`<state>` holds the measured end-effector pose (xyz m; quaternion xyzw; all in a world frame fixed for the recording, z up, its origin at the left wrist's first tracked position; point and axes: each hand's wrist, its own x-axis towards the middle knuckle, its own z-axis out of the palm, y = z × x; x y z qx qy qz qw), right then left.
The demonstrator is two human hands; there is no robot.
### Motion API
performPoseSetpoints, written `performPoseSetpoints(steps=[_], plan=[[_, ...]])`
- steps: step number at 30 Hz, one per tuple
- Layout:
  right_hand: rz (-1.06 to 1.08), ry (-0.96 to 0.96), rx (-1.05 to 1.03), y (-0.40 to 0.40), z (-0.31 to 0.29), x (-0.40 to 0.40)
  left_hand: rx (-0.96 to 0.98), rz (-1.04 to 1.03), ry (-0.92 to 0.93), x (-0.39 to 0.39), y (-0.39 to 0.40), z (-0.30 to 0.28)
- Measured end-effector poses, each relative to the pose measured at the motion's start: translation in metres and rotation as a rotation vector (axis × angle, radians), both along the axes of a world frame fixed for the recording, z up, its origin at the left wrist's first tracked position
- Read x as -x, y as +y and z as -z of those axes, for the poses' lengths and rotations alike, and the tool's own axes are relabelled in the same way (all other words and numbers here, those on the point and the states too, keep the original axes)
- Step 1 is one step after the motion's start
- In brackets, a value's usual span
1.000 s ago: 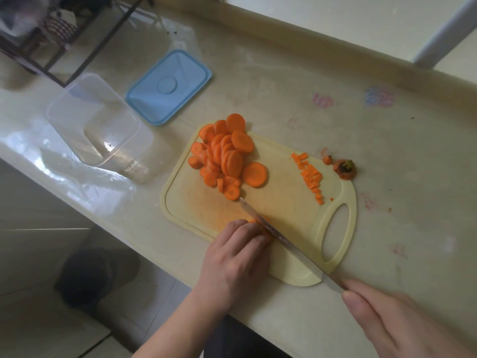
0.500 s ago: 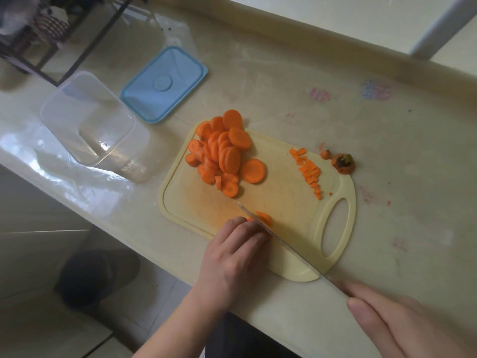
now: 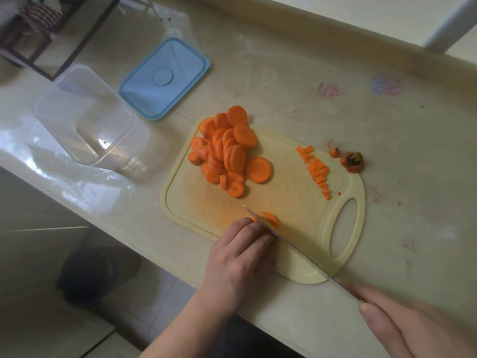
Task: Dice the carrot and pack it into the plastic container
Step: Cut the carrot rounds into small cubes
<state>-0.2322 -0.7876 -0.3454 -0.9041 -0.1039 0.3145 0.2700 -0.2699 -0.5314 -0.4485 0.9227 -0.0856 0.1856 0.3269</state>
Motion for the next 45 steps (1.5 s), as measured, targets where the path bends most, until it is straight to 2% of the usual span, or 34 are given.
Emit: performPoseSetpoints(steps=[5,8,12,15,21,26,32,36,40,43,45], plan=[[-0.124,0.003,-0.057,0.017,-0.005,-0.015,-0.012,-0.003,0.006,0.000,0.001,0.001],[-0.228,-0.051,-0.161,0.024,-0.013,-0.025,-0.027,-0.007,0.005,0.002,0.000,0.000],[-0.131,-0.036,-0.205,0.029,-0.027,-0.025,-0.076,-0.020,-0.023,0.003,0.002,-0.002],[-0.056,0.059,-0.200,0.024,-0.025,-0.017,-0.077,-0.025,-0.029,0.004,0.002,-0.001],[-0.101,0.077,-0.112,0.008,-0.017,-0.010,-0.029,-0.007,-0.004,0.008,0.005,0.002],[-0.107,0.020,0.026,0.005,-0.013,-0.003,-0.026,-0.002,-0.019,0.008,0.003,0.002],[-0.185,0.081,-0.099,0.019,0.002,-0.013,-0.036,0.007,-0.020,0.006,0.004,0.003],[-0.154,0.103,-0.243,0.026,-0.008,-0.023,-0.052,-0.025,-0.027,0.008,0.003,0.002],[-0.191,0.005,-0.208,0.032,-0.029,-0.021,-0.083,-0.052,-0.062,0.006,0.000,-0.001],[-0.108,0.086,-0.179,0.028,-0.030,-0.014,-0.073,-0.060,-0.084,0.006,0.000,0.000],[-0.129,0.081,-0.164,0.021,-0.025,-0.011,-0.065,-0.053,-0.082,0.007,0.001,0.002]])
